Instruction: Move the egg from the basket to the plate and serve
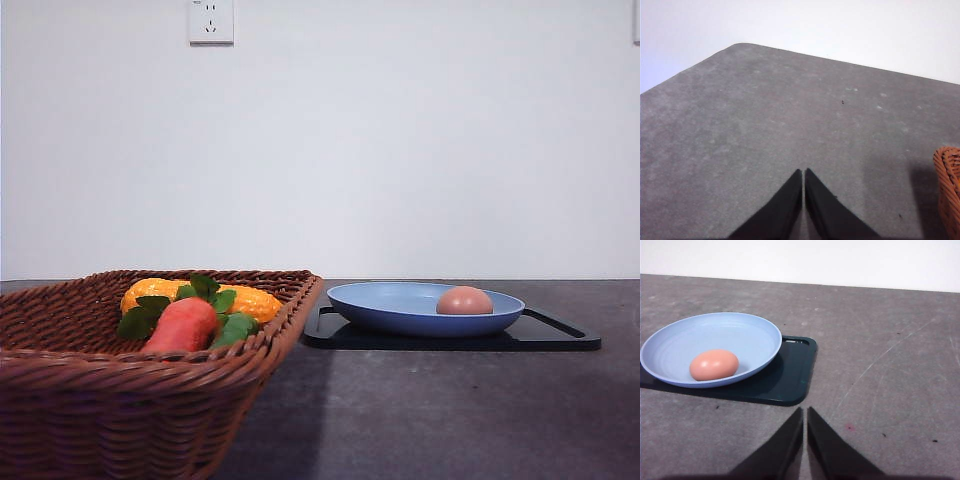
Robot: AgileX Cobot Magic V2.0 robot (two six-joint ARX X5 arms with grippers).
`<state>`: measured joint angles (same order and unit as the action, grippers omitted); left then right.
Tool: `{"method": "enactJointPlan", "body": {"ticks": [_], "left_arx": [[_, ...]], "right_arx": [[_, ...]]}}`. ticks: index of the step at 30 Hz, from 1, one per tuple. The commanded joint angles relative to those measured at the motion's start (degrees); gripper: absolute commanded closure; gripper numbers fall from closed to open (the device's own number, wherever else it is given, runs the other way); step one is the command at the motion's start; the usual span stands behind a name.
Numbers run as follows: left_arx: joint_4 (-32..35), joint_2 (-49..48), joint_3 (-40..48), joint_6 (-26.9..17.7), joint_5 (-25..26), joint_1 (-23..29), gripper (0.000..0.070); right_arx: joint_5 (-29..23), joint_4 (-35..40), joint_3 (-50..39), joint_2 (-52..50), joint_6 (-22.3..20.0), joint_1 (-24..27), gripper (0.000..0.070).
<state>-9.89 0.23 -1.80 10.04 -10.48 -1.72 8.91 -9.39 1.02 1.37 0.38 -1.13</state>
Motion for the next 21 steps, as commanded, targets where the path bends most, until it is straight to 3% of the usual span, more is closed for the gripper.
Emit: {"method": "enactJointPlan", "body": {"ticks": [1, 21], "left_arx": [[-0.8, -0.1, 1.3, 0.1, 0.0, 0.1, 0.0700], [-0.8, -0.1, 1.3, 0.1, 0.0, 0.1, 0.0700]], "right_arx": [[-0.1, 0.4, -0.5, -0.1, 0.7, 0.0, 0.0700], [-0.1, 0.4, -0.5, -0.1, 0.7, 0.0, 0.0700]]}}
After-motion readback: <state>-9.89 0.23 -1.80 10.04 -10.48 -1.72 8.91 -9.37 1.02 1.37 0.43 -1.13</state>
